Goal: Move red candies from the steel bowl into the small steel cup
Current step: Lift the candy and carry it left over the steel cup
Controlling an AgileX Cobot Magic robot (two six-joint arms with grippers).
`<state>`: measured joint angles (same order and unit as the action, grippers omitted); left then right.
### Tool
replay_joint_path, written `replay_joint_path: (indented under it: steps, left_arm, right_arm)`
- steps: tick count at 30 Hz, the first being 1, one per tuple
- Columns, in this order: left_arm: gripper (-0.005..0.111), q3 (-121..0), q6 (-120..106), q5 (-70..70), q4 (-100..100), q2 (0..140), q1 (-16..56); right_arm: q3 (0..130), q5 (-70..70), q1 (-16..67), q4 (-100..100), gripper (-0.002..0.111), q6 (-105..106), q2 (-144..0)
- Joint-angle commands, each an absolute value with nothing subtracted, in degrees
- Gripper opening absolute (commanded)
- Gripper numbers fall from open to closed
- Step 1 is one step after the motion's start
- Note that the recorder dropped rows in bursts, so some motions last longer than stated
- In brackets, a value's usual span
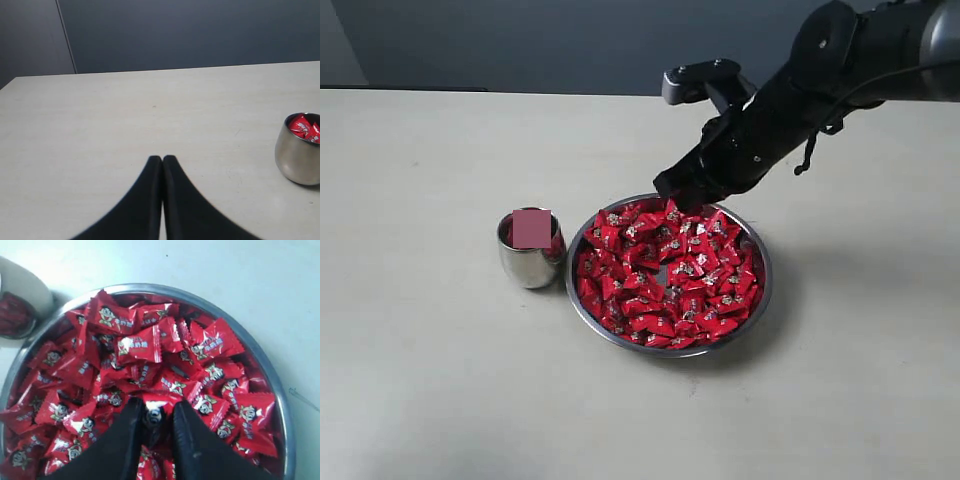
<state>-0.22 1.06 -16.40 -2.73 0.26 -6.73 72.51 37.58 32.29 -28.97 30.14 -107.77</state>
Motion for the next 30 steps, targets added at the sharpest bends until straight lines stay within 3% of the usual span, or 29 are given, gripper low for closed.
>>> replay_joint_path:
  steps: [1,9,30]
  left_arm:
    - [0.000,0.00,1.13,-16.31,-2.61,0.00,-6.77]
    - [0.000,0.00,1.13,-16.31,-2.61,0.00,-6.77]
    - [0.000,0.00,1.13,-16.31,-2.61,0.00,-6.77]
  right_arm:
    - [72.34,35.07,31.95,-35.32,-0.001,33.12,-107.10]
    - [74.49,35.92,32.08,-53.37,-0.001,46.98,-110.03]
    - [91.96,44.43,39.19,-54.63,-0.001,47.33,-123.01]
